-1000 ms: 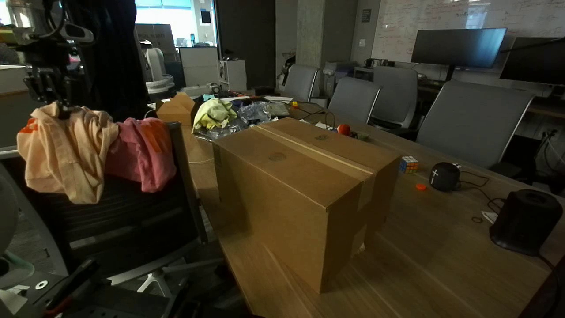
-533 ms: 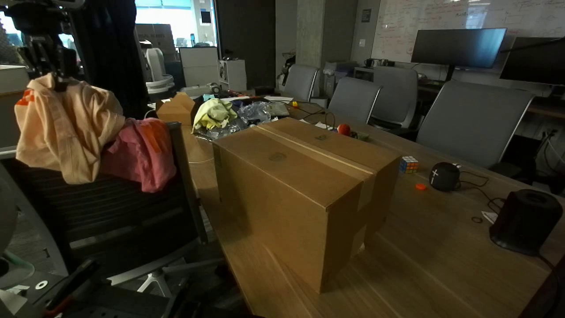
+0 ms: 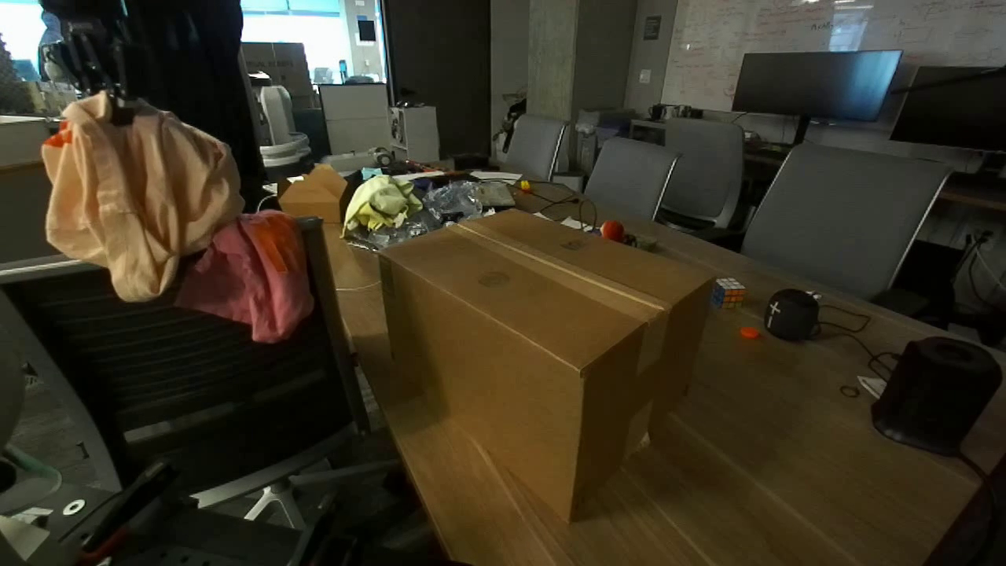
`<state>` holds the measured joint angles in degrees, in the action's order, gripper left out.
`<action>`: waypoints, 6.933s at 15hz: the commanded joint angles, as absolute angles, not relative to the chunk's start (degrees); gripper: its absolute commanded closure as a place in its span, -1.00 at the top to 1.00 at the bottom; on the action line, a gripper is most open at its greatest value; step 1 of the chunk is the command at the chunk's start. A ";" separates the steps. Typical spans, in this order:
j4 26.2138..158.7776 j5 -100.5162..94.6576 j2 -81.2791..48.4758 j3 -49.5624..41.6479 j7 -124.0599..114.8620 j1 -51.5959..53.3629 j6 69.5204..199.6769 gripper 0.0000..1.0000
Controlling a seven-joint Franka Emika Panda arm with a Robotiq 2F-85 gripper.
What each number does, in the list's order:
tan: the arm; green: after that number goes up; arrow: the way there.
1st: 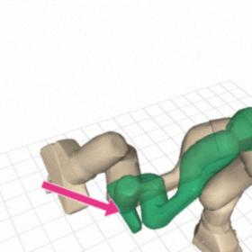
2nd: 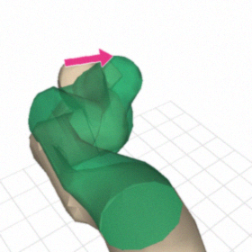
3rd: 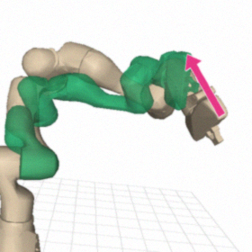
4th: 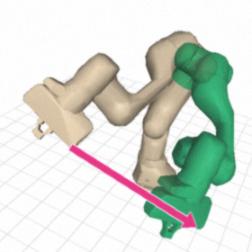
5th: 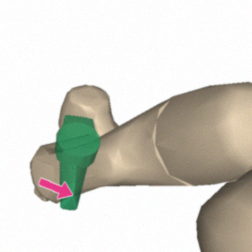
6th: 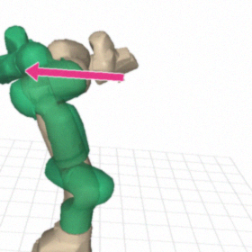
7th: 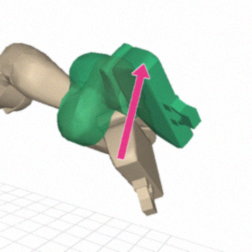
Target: Move the shirts to the top of the box one at a time
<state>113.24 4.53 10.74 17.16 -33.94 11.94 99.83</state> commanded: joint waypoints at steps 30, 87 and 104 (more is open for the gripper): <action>114.49 17.30 16.56 -3.11 -48.55 -9.01 102.20 -0.90; 121.40 10.49 11.10 10.46 -38.26 7.81 99.55 1.00; 119.41 1.24 0.77 13.23 -36.89 9.75 113.12 1.00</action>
<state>120.51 2.48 2.33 13.34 -35.07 8.66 112.25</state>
